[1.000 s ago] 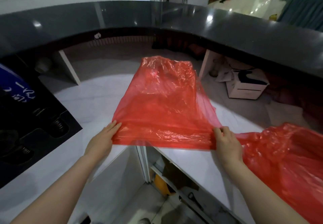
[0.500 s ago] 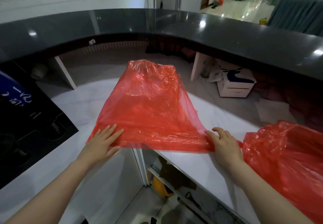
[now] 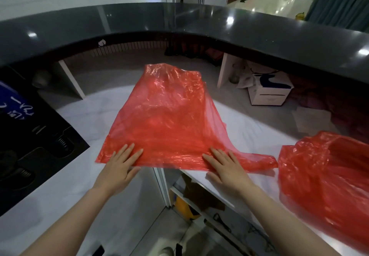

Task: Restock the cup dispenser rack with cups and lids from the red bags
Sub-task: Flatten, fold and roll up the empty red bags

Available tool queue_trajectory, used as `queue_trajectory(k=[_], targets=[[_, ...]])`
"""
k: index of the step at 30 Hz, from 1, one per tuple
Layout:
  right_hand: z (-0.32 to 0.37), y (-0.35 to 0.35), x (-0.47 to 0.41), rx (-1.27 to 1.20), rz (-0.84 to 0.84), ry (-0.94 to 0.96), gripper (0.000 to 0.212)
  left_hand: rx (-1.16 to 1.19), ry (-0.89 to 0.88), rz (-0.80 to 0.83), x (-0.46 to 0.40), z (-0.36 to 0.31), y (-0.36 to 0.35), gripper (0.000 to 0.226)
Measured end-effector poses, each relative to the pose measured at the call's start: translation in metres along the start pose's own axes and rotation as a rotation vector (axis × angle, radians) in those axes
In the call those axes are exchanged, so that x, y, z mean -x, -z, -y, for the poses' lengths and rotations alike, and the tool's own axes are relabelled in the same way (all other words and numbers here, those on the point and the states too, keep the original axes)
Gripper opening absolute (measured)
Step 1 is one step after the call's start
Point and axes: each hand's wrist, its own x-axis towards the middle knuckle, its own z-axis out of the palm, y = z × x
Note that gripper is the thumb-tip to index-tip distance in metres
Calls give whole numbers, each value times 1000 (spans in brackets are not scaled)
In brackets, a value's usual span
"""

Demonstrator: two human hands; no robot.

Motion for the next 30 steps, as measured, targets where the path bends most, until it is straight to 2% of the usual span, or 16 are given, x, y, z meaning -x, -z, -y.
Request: queue_trajectory(k=[5, 9, 13, 16, 18, 21, 26, 30], targets=[[5, 27, -7, -65, -152, 30, 56, 55, -68, -143, -11, -7, 18, 86], [23, 55, -29, -160, -353, 88, 44, 121, -80, -248, -31, -15, 41, 87], [42, 87, -59, -229, -585, 112, 26, 205, -87, -361, -51, -10, 66, 67], [51, 110, -81, -282, -786, 33, 14, 346, -30, -492, -63, -1, 84, 49], [51, 122, -94, -336, -849, -52, 14, 438, 35, -566, -73, 7, 94, 45], [43, 135, -113, -385, -877, -156, 15, 531, 104, -598, -88, 17, 107, 44], [22, 143, -148, -550, -772, -360, 24, 673, 182, -571, -116, 26, 115, 38], [1, 147, -182, -690, -726, -456, 22, 744, 270, -569, -150, 36, 119, 33]])
